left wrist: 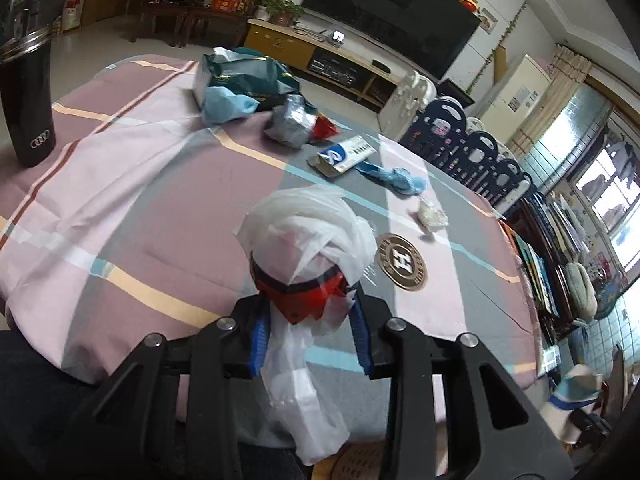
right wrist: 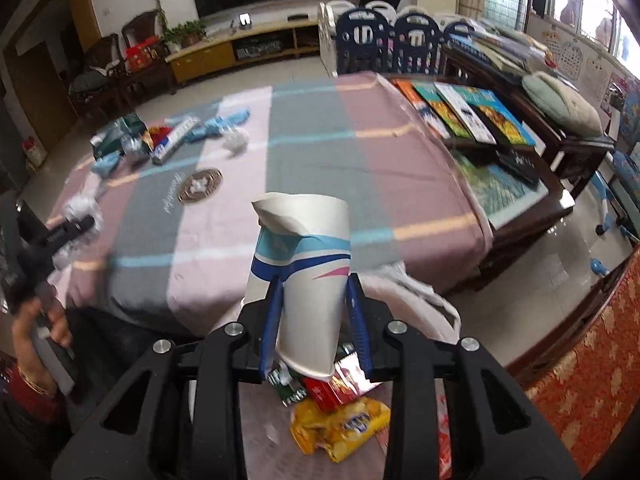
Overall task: Collect trash
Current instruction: 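Carry the cup and plastic bag over the basket and open both tools, then move both tools back over the table toward the remaining trash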
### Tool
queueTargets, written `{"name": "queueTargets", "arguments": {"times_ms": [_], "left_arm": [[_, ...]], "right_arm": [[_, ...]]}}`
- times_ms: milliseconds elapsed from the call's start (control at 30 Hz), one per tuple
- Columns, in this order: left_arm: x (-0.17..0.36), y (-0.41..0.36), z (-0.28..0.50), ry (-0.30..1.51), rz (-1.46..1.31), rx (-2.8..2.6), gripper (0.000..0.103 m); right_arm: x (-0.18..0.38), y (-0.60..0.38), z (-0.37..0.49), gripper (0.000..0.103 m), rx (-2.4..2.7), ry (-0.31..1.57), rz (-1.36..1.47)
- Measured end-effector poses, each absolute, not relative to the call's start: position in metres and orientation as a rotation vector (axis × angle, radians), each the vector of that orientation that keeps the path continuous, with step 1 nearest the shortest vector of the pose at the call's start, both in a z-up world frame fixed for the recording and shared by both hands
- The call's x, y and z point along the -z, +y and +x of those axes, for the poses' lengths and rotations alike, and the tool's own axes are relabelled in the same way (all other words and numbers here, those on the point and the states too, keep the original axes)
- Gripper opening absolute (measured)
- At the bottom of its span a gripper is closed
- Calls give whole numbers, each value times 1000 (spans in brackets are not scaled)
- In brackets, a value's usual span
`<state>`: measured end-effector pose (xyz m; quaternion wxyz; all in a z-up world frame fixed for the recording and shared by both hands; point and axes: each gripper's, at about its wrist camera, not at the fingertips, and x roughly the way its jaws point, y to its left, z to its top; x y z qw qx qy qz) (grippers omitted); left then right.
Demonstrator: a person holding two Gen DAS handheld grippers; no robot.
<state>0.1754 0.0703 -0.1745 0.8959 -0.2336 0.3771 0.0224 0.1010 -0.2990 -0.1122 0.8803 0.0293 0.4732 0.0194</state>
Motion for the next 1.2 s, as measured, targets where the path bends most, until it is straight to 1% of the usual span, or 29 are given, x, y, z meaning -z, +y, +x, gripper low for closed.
{"name": "queueTargets", "arguments": {"times_ms": [67, 100, 133, 167, 233, 267, 333, 433, 467, 500, 567, 600, 633, 667, 767, 867, 967, 1000, 1033, 1100, 1133, 1200], "left_arm": [[171, 46, 168, 802, -476, 39, 35], [169, 30, 165, 820, -462, 98, 35], [168, 16, 162, 837, -444, 151, 35], [167, -2, 158, 856, -419, 216, 35], [168, -32, 151, 890, -375, 334, 35], [169, -48, 148, 907, -348, 398, 35], [172, -88, 136, 944, -250, 547, 35], [179, -145, 116, 989, -75, 728, 38], [183, -161, 110, 1007, -27, 772, 47], [190, -181, 102, 1026, 34, 819, 61], [200, -202, 91, 1018, 132, 827, 78], [205, -210, 88, 1010, 189, 805, 81], [208, -213, 88, 1014, 228, 780, 81], [208, -211, 90, 1011, 242, 755, 81], [200, -183, 107, 962, 169, 639, 91], [189, -139, 133, 931, 76, 465, 92], [180, -79, 168, 891, 26, 188, 93], [178, -54, 180, 879, 9, 87, 93], [176, -29, 191, 871, -13, 11, 94], [177, 15, 209, 863, -66, -110, 95], [179, 36, 216, 865, -87, -161, 95], [186, 71, 225, 874, -128, -251, 95]], "right_arm": [[147, -310, 97, 38, -4, 1139, 64], [167, -315, 95, 43, 6, 1230, 93], [181, -319, 92, 46, 6, 1285, 155], [187, -324, 89, 48, 9, 1300, 214], [186, -340, 86, 56, 71, 1268, 312], [181, -347, 85, 58, 106, 1236, 338], [163, -365, 85, 66, 176, 1149, 388], [137, -389, 80, 70, 253, 1026, 451], [130, -396, 79, 70, 269, 993, 464], [126, -400, 78, 70, 281, 972, 470], [122, -402, 80, 71, 286, 959, 473], [122, -402, 80, 71, 283, 959, 474], [123, -400, 80, 71, 279, 964, 474], [126, -398, 81, 71, 276, 971, 473], [135, -389, 84, 71, 264, 998, 483], [134, -377, 87, 71, 238, 998, 472], [114, -357, 87, 71, 247, 896, 377], [104, -348, 86, 73, 249, 840, 335], [94, -336, 85, 85, 245, 774, 284], [82, -317, 87, 100, 224, 687, 223], [79, -307, 91, 100, 200, 666, 204], [81, -285, 104, 100, 143, 686, 165]]}}
